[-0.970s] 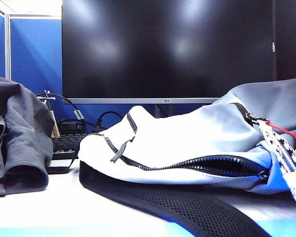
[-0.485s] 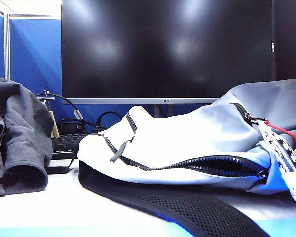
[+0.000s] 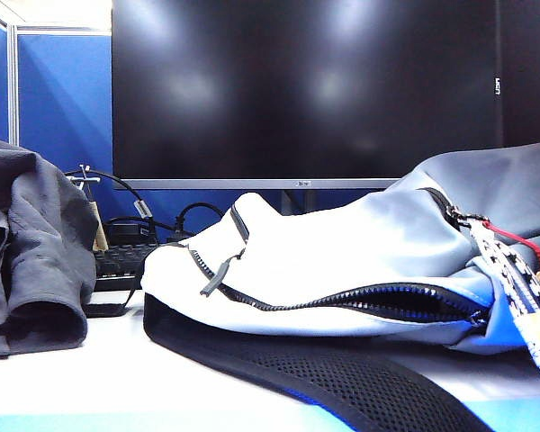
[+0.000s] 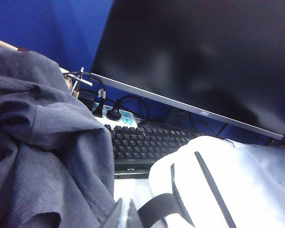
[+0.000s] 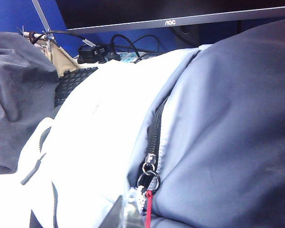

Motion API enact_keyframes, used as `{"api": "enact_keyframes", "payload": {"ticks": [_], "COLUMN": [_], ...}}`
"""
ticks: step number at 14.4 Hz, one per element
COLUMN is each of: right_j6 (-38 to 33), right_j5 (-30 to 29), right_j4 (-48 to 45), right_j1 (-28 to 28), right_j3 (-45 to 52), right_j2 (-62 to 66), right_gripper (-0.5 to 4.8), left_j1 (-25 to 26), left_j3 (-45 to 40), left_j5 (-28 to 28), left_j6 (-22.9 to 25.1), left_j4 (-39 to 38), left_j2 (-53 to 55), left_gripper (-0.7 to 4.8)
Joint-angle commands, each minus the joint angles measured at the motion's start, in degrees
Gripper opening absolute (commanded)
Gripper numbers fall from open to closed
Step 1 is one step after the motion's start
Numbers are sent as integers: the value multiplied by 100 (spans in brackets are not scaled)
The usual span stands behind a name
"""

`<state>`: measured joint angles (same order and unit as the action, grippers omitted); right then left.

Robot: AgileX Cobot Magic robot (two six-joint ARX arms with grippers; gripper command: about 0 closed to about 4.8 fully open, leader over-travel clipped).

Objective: Take the gray clothes out of the backpack.

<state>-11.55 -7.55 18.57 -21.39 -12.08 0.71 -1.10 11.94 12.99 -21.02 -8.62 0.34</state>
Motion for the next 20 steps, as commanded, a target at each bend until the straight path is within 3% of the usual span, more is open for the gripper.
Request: {"api": "enact_keyframes", "payload": {"ticks": [1, 3, 4, 9, 20], "right_j6": [-20, -20, -20, -20, -20], "right_j5": [-7, -7, -7, -7, -7], "right_j4": [-70, -70, -70, -70, -70], "right_j1": [2, 2, 2, 2, 2], "right_j3": [-17, -17, -17, -17, -17], "right_j2": [-2, -4, -2, -4, -4], "right_gripper": [-5, -5, -6, -5, -5], "left_j1": [17, 20, 20, 20, 24], "left_j3": [-184, -577, -734, -1152, -1152], "left_j5": [-964, -1895, -1941, -1705, -1681], "left_j6": [1283, 1283, 1300, 1331, 1353], "left_j4": [83, 352, 466, 673, 785], "left_j2": [-15, -15, -15, -15, -15], "left_gripper": [-5, -5, -5, -5, -5]}}
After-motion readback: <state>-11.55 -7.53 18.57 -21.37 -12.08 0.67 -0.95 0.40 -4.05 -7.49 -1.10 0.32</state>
